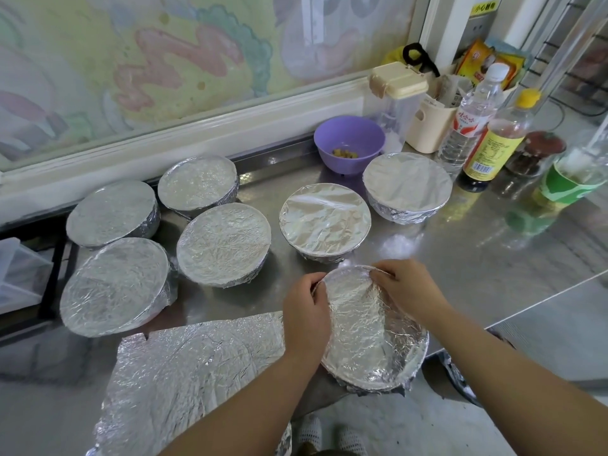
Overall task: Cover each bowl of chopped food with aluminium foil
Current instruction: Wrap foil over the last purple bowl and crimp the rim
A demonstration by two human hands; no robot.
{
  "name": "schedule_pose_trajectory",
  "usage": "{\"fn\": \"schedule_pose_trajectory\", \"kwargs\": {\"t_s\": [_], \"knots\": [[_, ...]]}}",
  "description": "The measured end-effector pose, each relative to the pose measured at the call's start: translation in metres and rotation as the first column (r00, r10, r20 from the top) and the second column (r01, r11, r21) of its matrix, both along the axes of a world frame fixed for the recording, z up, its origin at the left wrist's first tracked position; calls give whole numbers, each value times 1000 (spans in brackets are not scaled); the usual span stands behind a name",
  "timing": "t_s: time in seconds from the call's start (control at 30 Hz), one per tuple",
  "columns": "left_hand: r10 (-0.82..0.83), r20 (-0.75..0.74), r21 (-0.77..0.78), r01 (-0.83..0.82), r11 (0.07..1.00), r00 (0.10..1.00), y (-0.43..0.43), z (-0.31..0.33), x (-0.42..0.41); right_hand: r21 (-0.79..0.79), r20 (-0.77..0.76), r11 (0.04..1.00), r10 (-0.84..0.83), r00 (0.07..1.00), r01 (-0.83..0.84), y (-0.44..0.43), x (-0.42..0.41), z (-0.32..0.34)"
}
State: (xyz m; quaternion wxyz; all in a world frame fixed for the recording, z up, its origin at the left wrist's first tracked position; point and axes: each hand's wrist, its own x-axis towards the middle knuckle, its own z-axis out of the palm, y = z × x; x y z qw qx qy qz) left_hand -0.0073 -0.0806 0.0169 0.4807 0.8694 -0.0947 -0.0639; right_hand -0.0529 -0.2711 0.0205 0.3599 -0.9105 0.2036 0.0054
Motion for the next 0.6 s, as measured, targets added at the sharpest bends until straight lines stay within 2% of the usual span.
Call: {"fn": "schedule_pose_trajectory", "kwargs": {"t_s": [0.23, 0.37, 0.47, 0.53, 0.6], "knots": [[32, -24, -12, -32, 999, 999, -2, -3, -1, 32, -38, 999, 21, 999, -20, -6, 6, -2], [70, -89, -40, -74, 996, 994, -10, -2, 3, 139, -32, 990, 9, 999, -4, -8, 5, 16], [18, -173, -121, -40, 992, 985, -23, 0, 4, -33, -46, 996, 84, 995, -86, -1, -6, 32], [-78, -265, -214, 20, 977, 961, -34, 3, 4, -201, -182, 956, 178, 967, -214, 8, -16, 41], [-140, -380, -291, 26, 956, 914, -42, 7, 5, -316, -315, 900, 200, 928, -301, 11, -25, 39]]}}
